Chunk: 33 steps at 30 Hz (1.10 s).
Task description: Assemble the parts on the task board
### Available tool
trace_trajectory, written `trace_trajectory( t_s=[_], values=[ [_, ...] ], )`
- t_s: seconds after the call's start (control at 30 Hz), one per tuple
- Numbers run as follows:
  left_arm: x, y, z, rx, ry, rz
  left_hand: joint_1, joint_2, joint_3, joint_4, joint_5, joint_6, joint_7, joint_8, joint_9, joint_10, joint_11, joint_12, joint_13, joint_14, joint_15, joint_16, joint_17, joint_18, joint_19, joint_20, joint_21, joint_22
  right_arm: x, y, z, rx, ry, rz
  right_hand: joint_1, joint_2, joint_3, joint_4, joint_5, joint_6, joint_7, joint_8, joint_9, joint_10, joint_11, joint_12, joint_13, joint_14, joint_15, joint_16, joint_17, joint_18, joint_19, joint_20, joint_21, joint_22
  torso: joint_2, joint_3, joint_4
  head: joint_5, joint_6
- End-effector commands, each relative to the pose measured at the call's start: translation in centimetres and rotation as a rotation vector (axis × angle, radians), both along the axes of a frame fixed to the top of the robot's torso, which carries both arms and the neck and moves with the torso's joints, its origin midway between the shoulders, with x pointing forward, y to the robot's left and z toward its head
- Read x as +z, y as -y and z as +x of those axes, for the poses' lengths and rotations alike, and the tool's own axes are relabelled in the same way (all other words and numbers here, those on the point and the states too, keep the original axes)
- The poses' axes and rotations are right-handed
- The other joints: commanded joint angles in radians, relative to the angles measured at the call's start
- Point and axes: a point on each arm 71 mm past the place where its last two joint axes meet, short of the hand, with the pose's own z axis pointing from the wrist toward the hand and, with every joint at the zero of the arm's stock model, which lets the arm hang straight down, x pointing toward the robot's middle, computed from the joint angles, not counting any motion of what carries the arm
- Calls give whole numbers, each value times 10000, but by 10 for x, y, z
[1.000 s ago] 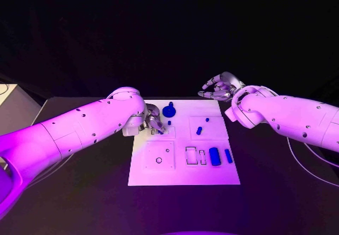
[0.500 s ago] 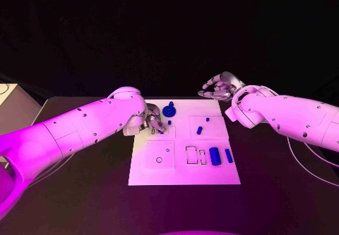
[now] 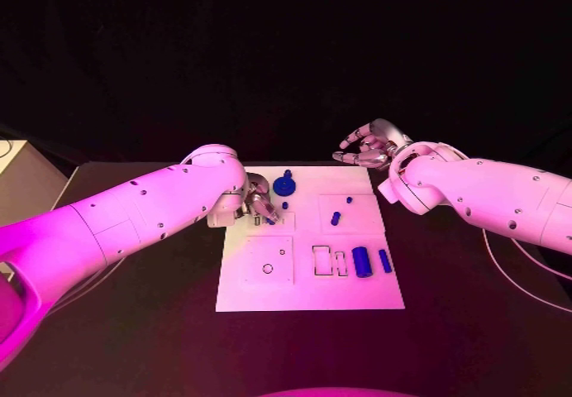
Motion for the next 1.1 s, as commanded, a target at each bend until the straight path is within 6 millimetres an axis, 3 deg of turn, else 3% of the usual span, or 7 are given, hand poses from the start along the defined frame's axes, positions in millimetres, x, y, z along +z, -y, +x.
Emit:
trace_trajectory(
  t_s=[0.03,0.6,1.1],
  values=[
    [-13,-1,-5,-206,-504,507,-33,138,1062,-1283,-121,502,-468,2,67,74,-37,47,33,1056,-67,37,2633,-145,48,-51,26,11,0,-2,0,136,-3,-59,-56,26,-62,10,45,-64,-28,58,17,-26,-6,-29,1467,783,35,1,1536,-30,797,42,-3,2021,-1,-2,1,-1,-26],
    [-14,0,-7,-292,-562,554,-37,235,718,-1257,-228,622,-512,-43,108,113,-70,57,67,1056,-87,37,2633,-145,50,-67,16,12,0,-2,0,164,-31,-66,-56,26,-62,10,45,-64,-28,58,17,-26,-6,-29,1467,783,35,1,1536,-30,797,42,-3,2021,-1,-2,2,12,-81],
    [-15,2,-7,-275,-549,533,-200,283,54,-1004,-343,801,-585,-147,167,166,-122,75,135,1056,-127,37,2633,-152,77,-102,13,47,0,-2,-1,195,-75,-76,-56,26,-62,10,45,-64,-28,58,17,-26,-6,-29,1467,783,35,1,1536,-30,797,42,-3,2021,2,-3,-3,-53,-121]
  ],
)
